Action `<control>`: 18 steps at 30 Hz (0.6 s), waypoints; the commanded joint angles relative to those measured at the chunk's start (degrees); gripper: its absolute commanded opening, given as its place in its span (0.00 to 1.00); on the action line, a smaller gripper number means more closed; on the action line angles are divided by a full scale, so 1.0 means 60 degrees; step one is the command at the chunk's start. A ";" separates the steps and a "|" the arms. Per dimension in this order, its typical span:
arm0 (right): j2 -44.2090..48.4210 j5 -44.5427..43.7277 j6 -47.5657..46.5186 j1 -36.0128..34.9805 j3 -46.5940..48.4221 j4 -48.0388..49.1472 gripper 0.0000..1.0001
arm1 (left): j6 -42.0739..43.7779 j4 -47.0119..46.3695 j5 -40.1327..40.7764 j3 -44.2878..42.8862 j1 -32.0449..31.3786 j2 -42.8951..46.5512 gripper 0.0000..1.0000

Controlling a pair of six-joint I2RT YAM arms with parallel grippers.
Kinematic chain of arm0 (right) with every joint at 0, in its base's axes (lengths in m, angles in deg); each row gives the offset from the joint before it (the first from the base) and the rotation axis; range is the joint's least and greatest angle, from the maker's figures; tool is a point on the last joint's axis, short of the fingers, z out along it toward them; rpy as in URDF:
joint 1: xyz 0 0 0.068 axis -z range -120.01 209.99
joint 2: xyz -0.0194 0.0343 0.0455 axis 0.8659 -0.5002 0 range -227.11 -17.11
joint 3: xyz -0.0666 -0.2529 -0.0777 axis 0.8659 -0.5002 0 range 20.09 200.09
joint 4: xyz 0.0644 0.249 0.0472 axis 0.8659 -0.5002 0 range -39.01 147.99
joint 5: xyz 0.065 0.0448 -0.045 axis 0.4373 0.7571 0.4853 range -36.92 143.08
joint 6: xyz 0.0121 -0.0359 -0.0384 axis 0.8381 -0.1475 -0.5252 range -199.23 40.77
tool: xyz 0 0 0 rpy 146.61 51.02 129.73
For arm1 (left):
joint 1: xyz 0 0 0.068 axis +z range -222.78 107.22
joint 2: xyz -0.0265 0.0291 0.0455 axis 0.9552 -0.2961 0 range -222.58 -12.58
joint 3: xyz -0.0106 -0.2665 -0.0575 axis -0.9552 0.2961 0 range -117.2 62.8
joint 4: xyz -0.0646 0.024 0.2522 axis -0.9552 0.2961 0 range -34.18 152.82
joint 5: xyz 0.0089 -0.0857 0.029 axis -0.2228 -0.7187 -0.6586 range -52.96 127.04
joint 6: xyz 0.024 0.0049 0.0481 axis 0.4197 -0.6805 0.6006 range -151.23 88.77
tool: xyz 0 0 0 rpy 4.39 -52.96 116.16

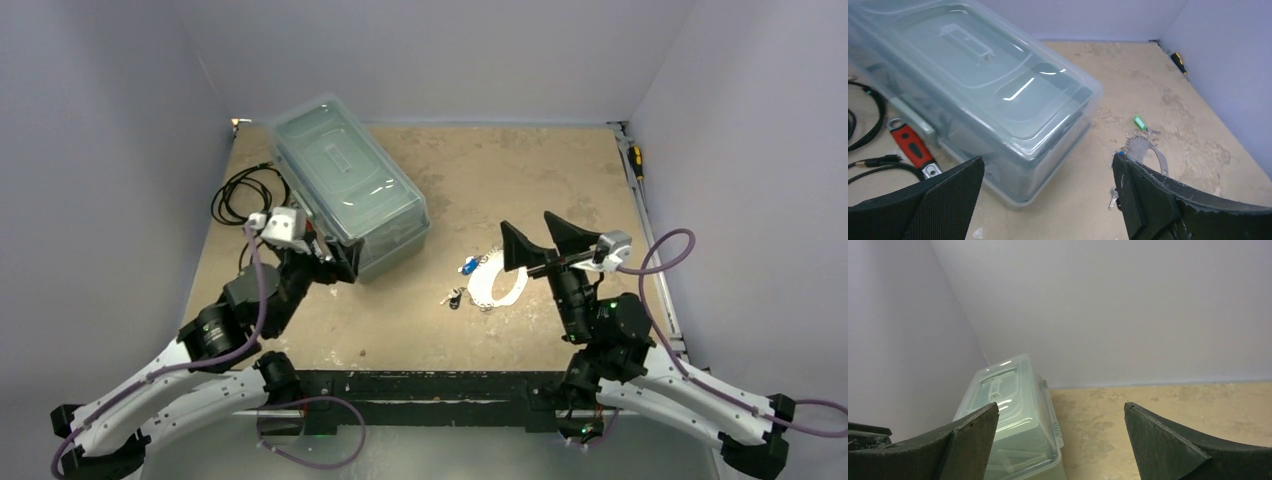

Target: Put the keys on the keyring

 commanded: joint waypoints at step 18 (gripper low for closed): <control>-0.3314 0.0158 0.4445 -0.0025 -0.2369 0.4729 0.99 | 0.0764 0.0168 0.1618 0.1305 0.0140 0.1666 0.95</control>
